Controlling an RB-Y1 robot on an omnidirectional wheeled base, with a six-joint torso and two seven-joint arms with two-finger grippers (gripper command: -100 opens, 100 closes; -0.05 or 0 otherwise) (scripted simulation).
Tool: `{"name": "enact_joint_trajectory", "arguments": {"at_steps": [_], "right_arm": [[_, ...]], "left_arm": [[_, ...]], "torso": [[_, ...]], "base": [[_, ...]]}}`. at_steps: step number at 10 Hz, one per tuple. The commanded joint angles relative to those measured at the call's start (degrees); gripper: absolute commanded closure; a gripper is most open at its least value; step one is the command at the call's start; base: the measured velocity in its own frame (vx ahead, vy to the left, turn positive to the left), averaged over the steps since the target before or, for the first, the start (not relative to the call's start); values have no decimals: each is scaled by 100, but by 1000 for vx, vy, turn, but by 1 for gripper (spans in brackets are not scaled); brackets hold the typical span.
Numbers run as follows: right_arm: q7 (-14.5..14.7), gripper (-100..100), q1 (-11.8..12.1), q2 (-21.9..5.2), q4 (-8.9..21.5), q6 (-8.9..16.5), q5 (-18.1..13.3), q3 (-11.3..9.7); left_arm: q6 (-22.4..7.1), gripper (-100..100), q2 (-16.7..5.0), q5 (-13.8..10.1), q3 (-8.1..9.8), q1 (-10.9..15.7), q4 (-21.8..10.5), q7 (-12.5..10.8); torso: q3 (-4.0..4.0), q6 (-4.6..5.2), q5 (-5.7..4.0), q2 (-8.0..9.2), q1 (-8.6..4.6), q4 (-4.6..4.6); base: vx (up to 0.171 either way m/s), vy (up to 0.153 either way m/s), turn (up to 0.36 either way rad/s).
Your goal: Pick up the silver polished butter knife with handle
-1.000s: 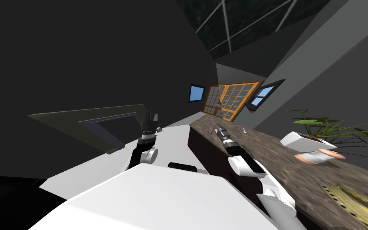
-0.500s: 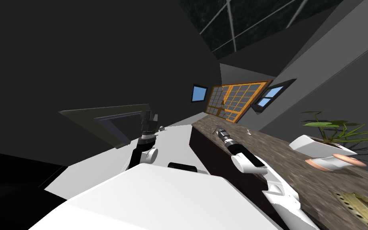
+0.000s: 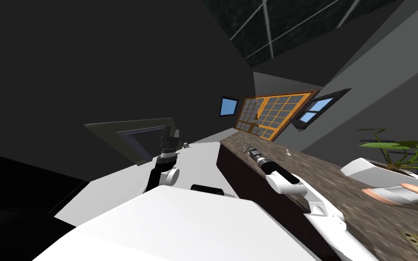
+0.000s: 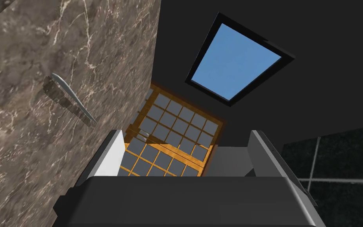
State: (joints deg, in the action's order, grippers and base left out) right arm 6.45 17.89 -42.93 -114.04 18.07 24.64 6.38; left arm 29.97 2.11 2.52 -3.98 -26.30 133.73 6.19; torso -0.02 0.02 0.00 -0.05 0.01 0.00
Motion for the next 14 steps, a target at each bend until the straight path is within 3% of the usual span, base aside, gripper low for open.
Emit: {"name": "enact_joint_trajectory", "arguments": {"at_steps": [1,6,7,9,10,12,13,14], "right_arm": [[54,-100,-25,-181,98,206,76,-16],[385,-100,-171,-963,665,1034,470,-240],[385,-100,-171,-963,665,1062,470,-240],[551,-100,-223,-1298,942,1429,648,-405],[551,-100,-223,-1298,942,1440,648,-405],[715,-100,-265,-1605,1206,1788,815,-594],[715,-100,-265,-1605,1208,1788,815,-594],[795,-100,-283,-1750,1335,1951,894,-694]], "left_arm": [[0,0,0,0,0,0,0,0],[0,0,0,0,0,-1,0,0],[0,0,0,0,0,-1,0,0],[0,0,0,0,0,-1,0,0],[0,0,0,0,0,-1,0,0],[0,0,0,0,1,-2,1,0],[0,0,-1,0,1,-2,1,0],[1,0,0,0,1,-2,1,0]], "torso": [[0,0,0,0,0,0],[-11,1,0,-20,0,-4],[-18,0,-1,-31,-2,-7],[-15,2,-1,-25,-1,-6],[-22,1,-1,-38,-2,-8],[-23,2,-2,-39,-8,-9],[-31,-1,-3,-54,-9,-12],[-28,2,-2,-46,-5,-12]], "base": [[11,22,44],[54,24,60],[72,11,17],[96,22,34],[98,8,13],[133,0,24],[122,11,16],[110,5,4]]}}
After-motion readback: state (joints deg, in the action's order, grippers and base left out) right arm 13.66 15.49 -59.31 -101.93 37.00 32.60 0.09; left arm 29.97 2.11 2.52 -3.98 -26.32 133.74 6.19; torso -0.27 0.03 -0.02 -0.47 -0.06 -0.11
